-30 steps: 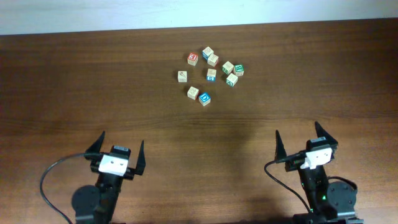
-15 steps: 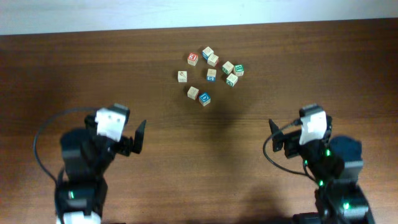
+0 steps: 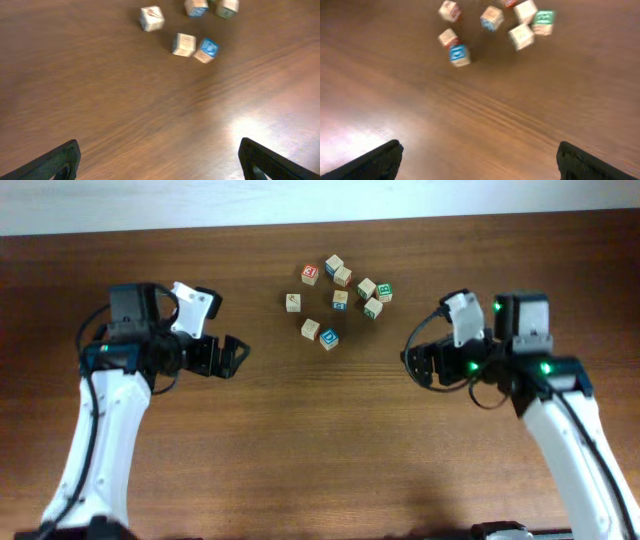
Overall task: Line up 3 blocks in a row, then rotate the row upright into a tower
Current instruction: 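Raise both arms and move the right gripper over the blue-bordered D block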
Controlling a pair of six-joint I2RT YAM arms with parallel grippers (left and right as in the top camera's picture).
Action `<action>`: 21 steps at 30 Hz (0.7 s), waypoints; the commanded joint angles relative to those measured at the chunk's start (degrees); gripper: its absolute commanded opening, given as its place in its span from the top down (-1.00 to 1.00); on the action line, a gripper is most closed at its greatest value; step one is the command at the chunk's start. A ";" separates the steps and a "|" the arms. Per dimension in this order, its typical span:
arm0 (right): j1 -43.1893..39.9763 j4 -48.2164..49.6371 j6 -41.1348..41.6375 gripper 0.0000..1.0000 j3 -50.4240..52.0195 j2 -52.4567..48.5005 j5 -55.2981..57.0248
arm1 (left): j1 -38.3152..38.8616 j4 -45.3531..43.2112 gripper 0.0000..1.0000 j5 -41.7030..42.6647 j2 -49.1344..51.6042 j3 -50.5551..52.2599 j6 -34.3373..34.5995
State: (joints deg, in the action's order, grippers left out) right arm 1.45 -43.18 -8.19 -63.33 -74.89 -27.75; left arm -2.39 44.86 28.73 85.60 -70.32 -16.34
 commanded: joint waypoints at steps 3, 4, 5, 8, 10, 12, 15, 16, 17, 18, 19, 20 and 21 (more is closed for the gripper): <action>-0.35 -4.35 -0.59 -0.96 -7.19 -9.97 -8.26 | -0.02 2.40 -0.98 8.39 2.89 -1.49 -0.44; -0.35 -4.28 0.04 -0.96 -7.19 -10.82 -8.85 | -0.02 2.38 -0.98 8.39 2.89 -1.49 -0.44; -0.35 -4.22 0.79 -0.96 -7.19 -11.58 -9.99 | -0.02 2.38 -0.98 8.44 2.91 -1.49 -0.39; -0.35 -3.93 1.75 -0.96 -7.19 -13.20 -14.29 | -0.02 3.13 -0.98 8.59 2.89 -1.49 5.31; -0.35 -2.64 1.86 -0.86 -7.19 -13.64 -14.69 | -0.02 3.63 -0.98 8.61 2.89 -1.49 6.45; -0.28 -1.99 7.65 -0.72 -7.19 -13.68 -10.51 | -0.02 2.91 -0.98 8.55 2.95 -1.44 6.45; 1.20 -1.20 14.23 -0.68 -7.21 -13.68 -0.55 | 0.00 1.70 -0.75 8.04 3.80 -1.40 7.48; 2.01 -1.07 14.51 -0.68 -7.50 -13.66 0.98 | 0.00 0.96 -0.57 6.23 4.02 -1.42 10.40; 3.15 -1.20 14.80 -0.67 -8.26 -13.68 3.04 | 0.00 0.24 -0.46 2.84 4.22 -1.57 14.75; 4.63 -1.68 16.31 -0.67 -9.75 -13.84 6.25 | 0.26 -0.35 -0.44 -2.10 4.55 -2.27 18.73; 6.16 -2.84 17.40 -0.67 -12.09 -14.51 9.53 | 0.68 -0.42 -0.44 -5.46 4.79 -3.10 20.57; 7.39 -4.33 17.75 -0.67 -14.71 -15.52 11.78 | 1.40 -0.15 -0.47 -8.22 5.03 -4.39 21.90; 8.31 -5.75 17.75 -0.67 -17.22 -16.76 13.18 | 2.05 0.26 -0.50 -10.36 5.11 -5.49 22.80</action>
State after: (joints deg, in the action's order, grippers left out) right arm 6.61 -47.27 6.39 -73.47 -89.25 -23.75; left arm -1.93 44.88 28.84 89.73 -71.79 -1.63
